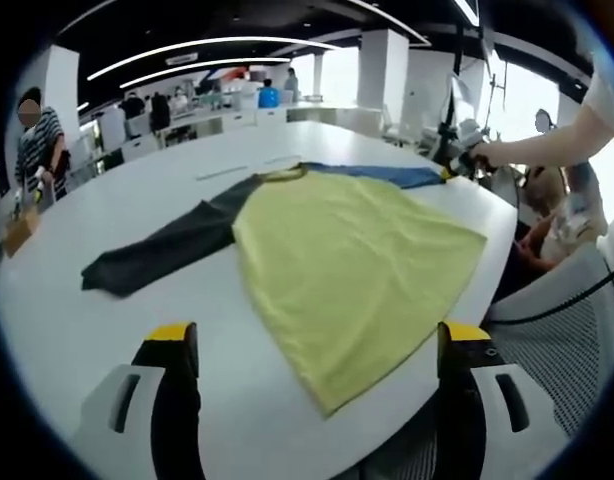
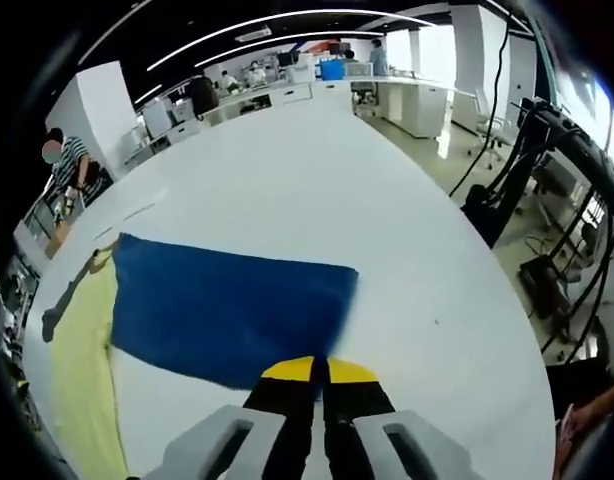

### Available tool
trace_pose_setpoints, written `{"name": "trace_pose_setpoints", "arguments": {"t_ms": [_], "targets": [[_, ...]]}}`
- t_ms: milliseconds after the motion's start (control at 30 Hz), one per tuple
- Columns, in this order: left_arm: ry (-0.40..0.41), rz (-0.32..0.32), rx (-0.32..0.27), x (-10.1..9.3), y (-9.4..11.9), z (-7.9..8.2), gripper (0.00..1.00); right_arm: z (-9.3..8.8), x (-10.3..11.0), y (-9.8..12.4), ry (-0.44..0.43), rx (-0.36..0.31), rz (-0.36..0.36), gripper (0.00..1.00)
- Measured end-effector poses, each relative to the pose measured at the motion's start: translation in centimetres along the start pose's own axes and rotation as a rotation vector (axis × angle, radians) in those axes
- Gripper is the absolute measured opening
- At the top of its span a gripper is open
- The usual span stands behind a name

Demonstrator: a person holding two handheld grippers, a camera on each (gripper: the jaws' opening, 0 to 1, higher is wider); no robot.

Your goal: Fold the garment on the visible template until the final outline fits inside the template.

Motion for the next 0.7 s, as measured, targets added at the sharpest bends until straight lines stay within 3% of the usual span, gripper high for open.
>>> {"name": "trace_pose_setpoints", "arguments": {"t_ms": [333,567,700], "targets": [[-0.01,-0.003,-0.024,0.1,0.0,0.5,0.98,0.8,1.4,1.2,-0.008,-0.044,0.055,0.0],[-0.004,-0.011,-0.009,0.0,-0.1,0.3,0.98,2.1,4.9,2.9,0.008,-0.102,0.143,0.0],[-0.006,-0.012,-0.011,0.0,0.0,0.5,0.98,2.7,6.1,2.4,0.023,-0.122,0.184,0.0]]}}
Point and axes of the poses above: the point that each gripper's makers call its tool centre point, and the gripper's own axes: y roughly backward along the fingers, x roughly to its left, z roughly out of its top, the point moved 10 cm from there along y, roughly backward along the fingers, and after that the axes turned 1 degree about -y, right-handed, at the moved point
